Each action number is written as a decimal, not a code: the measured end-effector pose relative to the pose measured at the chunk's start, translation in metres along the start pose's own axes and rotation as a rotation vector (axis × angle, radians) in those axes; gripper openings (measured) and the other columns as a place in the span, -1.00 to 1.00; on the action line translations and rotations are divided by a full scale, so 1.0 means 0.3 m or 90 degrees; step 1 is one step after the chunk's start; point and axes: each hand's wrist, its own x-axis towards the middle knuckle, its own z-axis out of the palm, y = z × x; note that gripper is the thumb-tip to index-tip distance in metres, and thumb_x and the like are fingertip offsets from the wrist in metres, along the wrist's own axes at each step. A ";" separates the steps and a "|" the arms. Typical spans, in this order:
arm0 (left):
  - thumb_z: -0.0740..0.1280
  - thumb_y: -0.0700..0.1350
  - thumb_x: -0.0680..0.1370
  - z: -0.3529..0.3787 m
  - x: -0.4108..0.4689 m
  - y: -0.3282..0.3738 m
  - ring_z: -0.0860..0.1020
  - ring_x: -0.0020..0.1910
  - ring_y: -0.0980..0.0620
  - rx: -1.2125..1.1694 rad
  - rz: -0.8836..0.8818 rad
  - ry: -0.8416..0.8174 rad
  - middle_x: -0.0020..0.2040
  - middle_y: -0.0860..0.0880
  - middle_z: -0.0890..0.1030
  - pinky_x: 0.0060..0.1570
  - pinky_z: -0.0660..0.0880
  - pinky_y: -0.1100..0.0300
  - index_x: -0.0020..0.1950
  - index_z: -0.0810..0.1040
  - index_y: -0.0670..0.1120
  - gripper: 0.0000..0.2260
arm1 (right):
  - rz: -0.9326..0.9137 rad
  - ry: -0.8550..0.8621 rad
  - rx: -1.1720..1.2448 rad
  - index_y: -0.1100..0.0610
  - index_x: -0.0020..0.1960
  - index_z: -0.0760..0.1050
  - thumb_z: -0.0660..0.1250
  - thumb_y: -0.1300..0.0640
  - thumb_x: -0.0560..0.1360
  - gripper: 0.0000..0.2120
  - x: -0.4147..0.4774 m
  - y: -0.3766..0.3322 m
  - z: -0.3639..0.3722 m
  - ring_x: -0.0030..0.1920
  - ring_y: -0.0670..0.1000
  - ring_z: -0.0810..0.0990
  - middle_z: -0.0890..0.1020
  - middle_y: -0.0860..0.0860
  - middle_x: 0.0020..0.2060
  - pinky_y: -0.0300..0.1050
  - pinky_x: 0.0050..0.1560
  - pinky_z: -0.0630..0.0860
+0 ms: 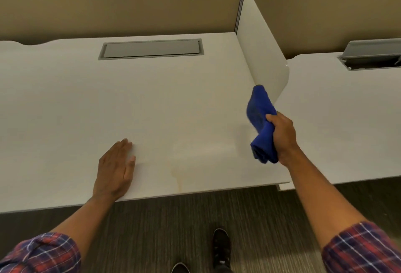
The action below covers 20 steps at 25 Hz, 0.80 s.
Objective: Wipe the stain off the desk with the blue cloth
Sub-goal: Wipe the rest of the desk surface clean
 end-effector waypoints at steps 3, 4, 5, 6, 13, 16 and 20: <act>-0.01 0.17 0.68 0.006 0.011 -0.008 0.30 0.63 -0.12 0.020 0.001 0.001 0.63 -0.11 0.37 0.58 0.21 -0.12 0.60 0.38 -0.10 -0.41 | -0.039 -0.067 -0.460 0.16 0.33 0.55 0.21 0.06 0.59 -0.63 0.127 0.092 -0.065 0.14 0.15 0.60 0.66 0.10 0.17 0.00 0.10 0.44; -0.01 0.17 0.68 0.007 0.012 -0.012 0.30 0.63 -0.11 0.025 0.000 0.002 0.63 -0.10 0.37 0.58 0.21 -0.12 0.60 0.39 -0.09 -0.42 | -0.057 -0.107 -0.601 0.16 0.53 0.38 0.20 0.06 0.65 -0.53 0.145 0.144 -0.070 0.39 0.21 0.49 0.50 0.16 0.44 0.02 0.30 0.39; 0.00 0.17 0.68 0.010 0.014 -0.012 0.30 0.63 -0.10 0.027 -0.002 0.002 0.63 -0.10 0.38 0.58 0.21 -0.12 0.60 0.39 -0.09 -0.42 | -0.110 -0.134 -0.721 0.20 0.62 0.20 0.19 0.02 0.68 -0.44 0.157 0.201 -0.068 0.57 0.22 0.30 0.29 0.19 0.60 0.04 0.50 0.27; 0.00 0.17 0.68 0.012 0.012 -0.010 0.30 0.64 -0.10 0.030 -0.003 0.002 0.63 -0.09 0.37 0.57 0.21 -0.12 0.60 0.39 -0.09 -0.42 | -0.183 -0.141 -0.817 0.23 0.65 0.10 0.18 -0.04 0.69 -0.36 0.161 0.254 -0.060 0.64 0.21 0.14 0.14 0.21 0.65 0.07 0.60 0.15; 0.02 0.20 0.66 0.013 0.015 0.009 0.27 0.65 -0.13 0.058 -0.019 -0.017 0.65 -0.09 0.33 0.57 0.16 -0.11 0.60 0.37 -0.09 -0.40 | -0.308 -0.173 -0.910 0.27 0.66 0.03 0.14 0.01 0.68 -0.34 0.125 0.288 0.110 0.66 0.25 0.03 0.06 0.25 0.66 0.17 0.65 0.01; 0.01 0.24 0.64 0.016 0.026 0.021 0.29 0.61 -0.18 0.054 -0.041 -0.021 0.61 -0.12 0.37 0.54 0.17 -0.15 0.53 0.41 -0.10 -0.39 | -0.372 -0.265 -0.856 0.25 0.66 0.01 0.10 0.13 0.67 -0.38 0.082 0.310 0.181 0.67 0.22 0.01 0.06 0.21 0.67 0.11 0.66 -0.04; -0.01 0.29 0.64 0.002 0.123 0.056 0.32 0.53 -0.23 0.017 -0.085 0.013 0.50 -0.13 0.42 0.51 0.17 -0.19 0.46 0.41 -0.06 -0.43 | -0.175 -0.296 -0.466 0.03 0.65 0.15 0.10 0.19 0.69 -0.47 0.120 0.249 0.181 0.61 0.04 0.21 0.27 0.03 0.62 -0.35 0.54 0.01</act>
